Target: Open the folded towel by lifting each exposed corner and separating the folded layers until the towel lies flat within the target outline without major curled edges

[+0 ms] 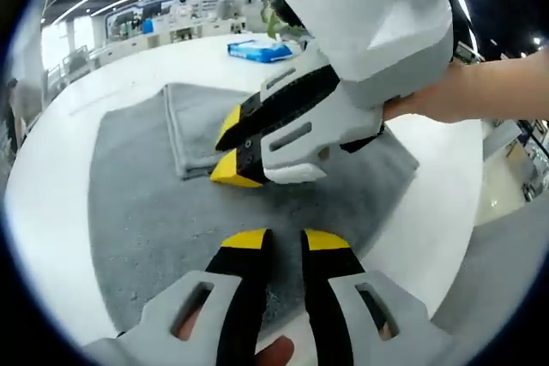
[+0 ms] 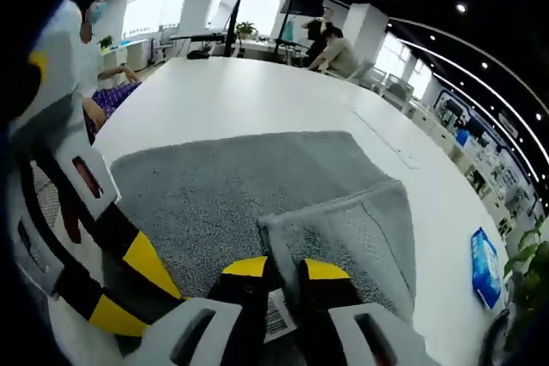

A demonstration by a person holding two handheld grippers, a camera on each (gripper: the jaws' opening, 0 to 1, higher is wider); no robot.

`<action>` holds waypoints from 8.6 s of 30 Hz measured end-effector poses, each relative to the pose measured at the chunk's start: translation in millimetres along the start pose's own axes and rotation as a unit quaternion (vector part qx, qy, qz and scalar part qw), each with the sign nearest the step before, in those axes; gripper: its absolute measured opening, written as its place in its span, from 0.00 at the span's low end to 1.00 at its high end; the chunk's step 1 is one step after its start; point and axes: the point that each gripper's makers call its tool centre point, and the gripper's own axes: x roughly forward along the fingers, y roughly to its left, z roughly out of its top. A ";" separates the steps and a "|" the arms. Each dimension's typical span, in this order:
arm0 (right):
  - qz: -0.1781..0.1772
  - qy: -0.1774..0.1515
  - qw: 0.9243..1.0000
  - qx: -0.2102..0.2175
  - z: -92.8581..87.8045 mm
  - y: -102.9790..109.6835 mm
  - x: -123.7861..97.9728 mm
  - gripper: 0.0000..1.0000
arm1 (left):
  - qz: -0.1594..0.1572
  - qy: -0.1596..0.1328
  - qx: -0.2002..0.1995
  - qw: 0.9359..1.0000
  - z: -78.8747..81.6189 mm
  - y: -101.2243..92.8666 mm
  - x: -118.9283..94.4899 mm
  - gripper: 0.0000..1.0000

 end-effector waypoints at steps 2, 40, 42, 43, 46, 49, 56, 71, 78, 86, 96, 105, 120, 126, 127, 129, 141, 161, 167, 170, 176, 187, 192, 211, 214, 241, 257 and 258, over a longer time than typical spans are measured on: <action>-0.013 0.004 1.000 -0.012 0.5 -3.4 -1.4 0.02 | 0.000 0.000 0.000 1.000 -0.1 0.0 -0.1 0.14; -0.244 -0.038 0.952 0.178 -68.3 -154.9 -87.5 0.01 | 0.012 0.018 -0.038 0.999 -6.8 8.9 -4.6 0.06; -0.256 -0.031 0.950 0.175 -74.4 -158.4 -89.1 0.01 | 0.019 0.021 -0.043 0.999 -7.8 12.9 -5.8 0.06; -0.257 -0.030 0.950 0.176 -76.1 -159.3 -89.0 0.01 | 0.024 0.022 -0.048 0.998 -8.4 15.2 -6.4 0.06; -0.265 -0.023 0.946 0.183 -85.1 -162.5 -89.2 0.01 | 0.037 0.024 -0.048 0.998 -9.3 21.0 -7.9 0.05; -0.266 -0.019 0.942 0.202 -92.7 -162.1 -88.1 0.02 | 0.057 0.028 -0.029 0.998 -9.4 28.6 -9.9 0.05; -0.280 0.005 0.939 0.200 -113.8 -163.9 -88.5 0.01 | 0.061 0.028 -0.021 0.998 -9.1 28.5 -9.6 0.05; -0.282 0.006 0.921 0.267 -136.2 -151.3 -126.0 0.04 | 0.055 -0.016 0.038 0.998 14.2 11.0 -9.2 0.10; -0.285 -0.036 0.903 0.318 -125.7 -140.7 -141.5 0.05 | -0.030 -0.043 0.055 0.997 32.9 -49.9 -3.8 0.17; -0.286 -0.072 0.892 0.343 -110.7 -125.2 -153.6 0.05 | -0.102 -0.039 0.130 0.986 36.1 -108.0 1.4 0.20; -0.295 -0.069 0.888 0.346 -126.5 -98.3 -176.8 0.04 | -0.146 -0.020 0.228 0.963 16.7 -156.3 21.4 0.22; -0.277 -0.059 0.884 0.372 -145.4 -73.6 -183.0 0.03 | -0.133 -0.005 0.274 0.952 7.7 -160.3 32.2 0.20; -0.239 -0.048 0.876 0.416 -153.6 -35.1 -176.6 0.00 | -0.126 -0.012 0.238 0.963 22.2 -154.2 22.5 0.04; -0.198 -0.048 0.878 0.434 -141.1 -13.1 -169.2 0.00 | -0.098 -0.036 0.163 0.981 51.0 -128.9 7.3 0.04; -0.184 -0.048 0.881 0.434 -137.3 -8.2 -166.8 0.00 | -0.093 -0.039 0.158 0.982 54.6 -123.8 5.3 0.04; -0.167 -0.049 0.885 0.431 -130.8 -2.1 -164.0 0.00 | -0.083 -0.046 0.146 0.985 63.8 -111.6 0.3 0.04; -0.090 0.037 0.916 0.390 -128.3 26.8 -146.9 0.00 | -0.019 -0.136 0.037 0.990 119.0 -23.0 -43.6 0.04; -0.104 0.183 0.929 0.305 -125.3 43.3 -131.8 0.00 | 0.011 -0.207 -0.018 0.978 127.9 86.8 -93.7 0.04; -0.095 0.227 0.913 0.326 -125.7 41.7 -131.5 0.00 | 0.015 -0.216 -0.023 0.976 126.0 108.7 -103.8 0.04; -0.089 0.235 0.899 0.359 -126.8 41.7 -132.1 0.00 | 0.022 -0.222 -0.021 0.975 123.9 119.0 -110.0 0.04; -0.067 0.250 0.906 0.335 -127.3 42.3 -131.3 0.00 | 0.037 -0.226 -0.028 0.973 115.1 139.6 -119.8 0.04; -0.044 0.295 0.913 0.278 -126.4 43.5 -130.2 0.00 | 0.075 -0.222 -0.046 0.971 95.7 174.5 -137.6 0.04; -0.052 0.300 0.908 0.286 -127.6 42.3 -130.1 0.00 | 0.091 -0.213 -0.068 0.970 84.7 198.1 -143.1 0.04; -0.051 0.315 0.902 0.290 -128.0 42.7 -130.7 0.00 | 0.097 -0.213 -0.095 0.968 69.1 218.0 -136.4 0.04; -0.050 0.315 0.903 0.287 -128.0 42.5 -130.8 0.00 | 0.096 -0.204 -0.092 0.970 64.7 221.2 -129.3 0.05; -0.011 0.283 0.919 0.275 -127.7 42.3 -130.4 0.00 | 0.040 -0.114 -0.047 0.992 42.6 229.4 -40.0 0.19; -0.009 0.277 0.914 0.296 -128.3 41.1 -130.6 0.00 | 0.035 -0.075 -0.040 0.996 21.9 225.0 -22.8 0.19; -0.009 0.277 0.914 0.296 -128.1 41.4 -130.3 0.00 | 0.036 -0.074 -0.041 0.996 21.2 225.5 -22.9 0.19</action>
